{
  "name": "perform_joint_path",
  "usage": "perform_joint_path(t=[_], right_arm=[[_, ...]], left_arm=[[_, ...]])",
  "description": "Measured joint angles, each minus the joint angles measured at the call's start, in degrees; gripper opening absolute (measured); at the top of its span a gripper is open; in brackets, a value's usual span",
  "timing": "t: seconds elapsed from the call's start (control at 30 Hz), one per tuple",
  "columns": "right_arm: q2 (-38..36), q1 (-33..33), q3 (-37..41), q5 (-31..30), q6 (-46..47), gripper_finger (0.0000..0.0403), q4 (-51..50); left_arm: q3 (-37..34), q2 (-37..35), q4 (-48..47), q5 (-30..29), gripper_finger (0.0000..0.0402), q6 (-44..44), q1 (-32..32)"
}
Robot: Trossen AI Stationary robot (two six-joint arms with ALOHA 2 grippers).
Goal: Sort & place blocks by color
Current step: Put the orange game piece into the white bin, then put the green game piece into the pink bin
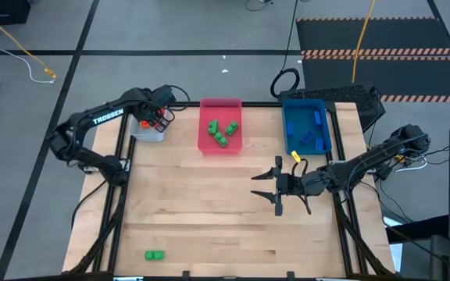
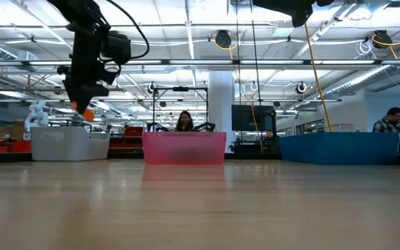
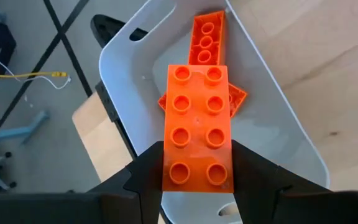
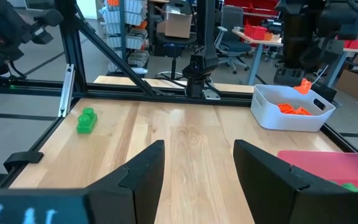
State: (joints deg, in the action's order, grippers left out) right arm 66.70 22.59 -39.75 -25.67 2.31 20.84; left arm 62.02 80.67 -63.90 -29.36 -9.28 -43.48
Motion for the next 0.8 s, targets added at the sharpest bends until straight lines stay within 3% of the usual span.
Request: perform_joint_path(t=[0.2,0.53,0.8], right_arm=[[0.0,0.0,0.0,0.0,0.0,0.0187,-0.1],[0.0,0.0,0.0,0.0,0.0,0.0187,0.3],[0.0,0.0,0.0,0.0,-0.6,0.0187,0.3]], left_arm=[[0.0,1.1,-6.4,1.6,0.0171,2.6,0.1],[0.0,2.2,-12.5,2.2,0.0281,0.9,0.3],[0.0,2.2,-13.0,10.1,0.0329,5.1,3.6]])
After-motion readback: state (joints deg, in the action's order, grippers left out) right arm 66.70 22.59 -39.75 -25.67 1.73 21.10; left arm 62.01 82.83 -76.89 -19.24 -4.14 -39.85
